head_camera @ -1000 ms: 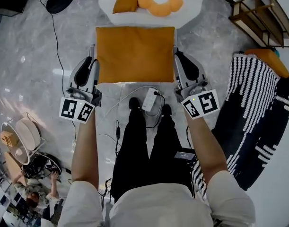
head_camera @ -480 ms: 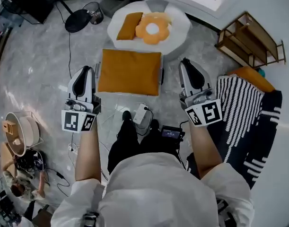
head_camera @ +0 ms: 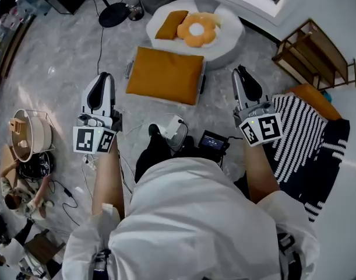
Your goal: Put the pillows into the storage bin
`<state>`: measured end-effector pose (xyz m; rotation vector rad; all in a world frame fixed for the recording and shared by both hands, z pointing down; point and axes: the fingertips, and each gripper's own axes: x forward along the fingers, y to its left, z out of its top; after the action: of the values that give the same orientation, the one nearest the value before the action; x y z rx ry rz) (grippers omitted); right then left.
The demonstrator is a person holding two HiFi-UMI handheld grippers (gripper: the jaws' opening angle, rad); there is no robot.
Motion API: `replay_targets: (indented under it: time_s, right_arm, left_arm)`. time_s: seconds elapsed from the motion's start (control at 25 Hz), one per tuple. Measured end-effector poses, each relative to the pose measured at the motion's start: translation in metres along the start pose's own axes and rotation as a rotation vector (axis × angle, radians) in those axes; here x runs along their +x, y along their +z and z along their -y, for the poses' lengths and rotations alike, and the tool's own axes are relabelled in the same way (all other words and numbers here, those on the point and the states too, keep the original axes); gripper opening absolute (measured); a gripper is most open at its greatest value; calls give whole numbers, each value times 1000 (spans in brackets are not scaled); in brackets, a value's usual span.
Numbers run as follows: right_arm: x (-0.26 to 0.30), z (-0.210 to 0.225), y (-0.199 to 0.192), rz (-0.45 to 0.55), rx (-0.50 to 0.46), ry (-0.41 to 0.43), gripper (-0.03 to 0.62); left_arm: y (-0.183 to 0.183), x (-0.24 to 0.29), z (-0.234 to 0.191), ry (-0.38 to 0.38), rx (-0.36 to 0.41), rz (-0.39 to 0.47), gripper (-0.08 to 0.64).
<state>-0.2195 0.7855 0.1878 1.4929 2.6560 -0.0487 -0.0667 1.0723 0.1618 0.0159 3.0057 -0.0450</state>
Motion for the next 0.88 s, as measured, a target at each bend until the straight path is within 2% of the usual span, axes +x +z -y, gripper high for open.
replay_targets:
  time_s: [0.2, 0.64, 0.88]
  right_arm:
    - [-17, -20, -3, -8, 22, 43, 49]
    - [-43, -92, 2, 29, 52, 9, 49]
    - [-65, -148, 11, 25, 49, 13, 49]
  left_arm:
    - [-4, -33, 10, 36, -2, -40, 41]
    - [-23, -99, 11, 83, -7, -66, 41]
    - [-22, -154, 9, 58, -43, -88, 46]
